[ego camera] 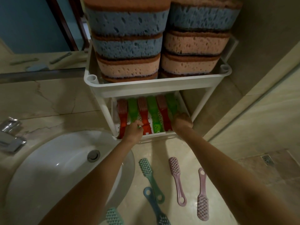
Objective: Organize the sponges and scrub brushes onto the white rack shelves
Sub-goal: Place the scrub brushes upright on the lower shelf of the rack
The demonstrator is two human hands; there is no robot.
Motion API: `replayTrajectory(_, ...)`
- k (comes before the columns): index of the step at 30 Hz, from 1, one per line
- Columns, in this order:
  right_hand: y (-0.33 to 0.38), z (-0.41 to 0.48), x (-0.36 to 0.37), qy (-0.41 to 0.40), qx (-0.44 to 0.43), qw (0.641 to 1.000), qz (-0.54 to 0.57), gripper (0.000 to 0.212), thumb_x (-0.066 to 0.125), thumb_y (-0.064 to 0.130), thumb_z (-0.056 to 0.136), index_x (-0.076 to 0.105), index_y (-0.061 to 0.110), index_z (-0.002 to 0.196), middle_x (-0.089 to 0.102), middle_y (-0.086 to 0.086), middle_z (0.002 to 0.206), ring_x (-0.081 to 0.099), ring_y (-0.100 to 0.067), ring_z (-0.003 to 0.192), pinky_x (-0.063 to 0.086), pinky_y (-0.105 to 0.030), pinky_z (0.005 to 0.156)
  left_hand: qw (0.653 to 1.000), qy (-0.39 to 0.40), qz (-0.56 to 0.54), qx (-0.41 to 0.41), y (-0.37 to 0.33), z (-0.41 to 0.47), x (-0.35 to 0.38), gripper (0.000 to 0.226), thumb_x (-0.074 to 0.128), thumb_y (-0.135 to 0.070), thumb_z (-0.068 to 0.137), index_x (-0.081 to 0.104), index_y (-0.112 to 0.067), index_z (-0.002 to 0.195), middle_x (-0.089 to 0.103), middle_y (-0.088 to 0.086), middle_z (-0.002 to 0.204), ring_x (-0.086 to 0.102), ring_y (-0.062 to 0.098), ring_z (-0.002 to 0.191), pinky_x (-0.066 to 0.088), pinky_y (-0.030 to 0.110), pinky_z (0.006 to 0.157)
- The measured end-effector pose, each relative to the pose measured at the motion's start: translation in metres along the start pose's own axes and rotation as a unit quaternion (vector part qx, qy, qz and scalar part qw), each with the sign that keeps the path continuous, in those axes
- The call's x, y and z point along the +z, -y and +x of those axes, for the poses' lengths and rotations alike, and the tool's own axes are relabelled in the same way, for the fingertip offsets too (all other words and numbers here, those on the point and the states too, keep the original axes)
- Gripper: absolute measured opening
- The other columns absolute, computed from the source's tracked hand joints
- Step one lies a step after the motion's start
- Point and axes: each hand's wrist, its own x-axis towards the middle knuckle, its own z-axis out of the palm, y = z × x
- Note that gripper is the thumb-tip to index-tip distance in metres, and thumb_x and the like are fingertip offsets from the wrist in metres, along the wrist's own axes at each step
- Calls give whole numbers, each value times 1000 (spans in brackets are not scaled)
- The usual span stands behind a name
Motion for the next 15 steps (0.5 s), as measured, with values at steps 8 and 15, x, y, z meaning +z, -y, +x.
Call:
replayTrajectory(8, 3, -11, 0, 30, -12, 998, -49, 43, 43, 16, 95, 39, 5, 136, 41, -16, 134, 43, -32, 125, 43, -43, 98, 1000, 5, 4, 11, 2, -5, 0, 31, 38, -3, 96, 56, -6, 120, 54, 12, 134, 51, 27, 123, 41, 30, 97)
replayTrajectory(15, 0, -28, -6, -18, -18, 999, 20, 32, 46, 14, 93, 54, 4, 123, 46, -17, 129, 44, -33, 122, 45, -46, 98, 999, -4, -5, 35, 2, -19, -3, 32, 36, -2, 95, 55, -5, 121, 55, 14, 132, 52, 28, 121, 44, 35, 98)
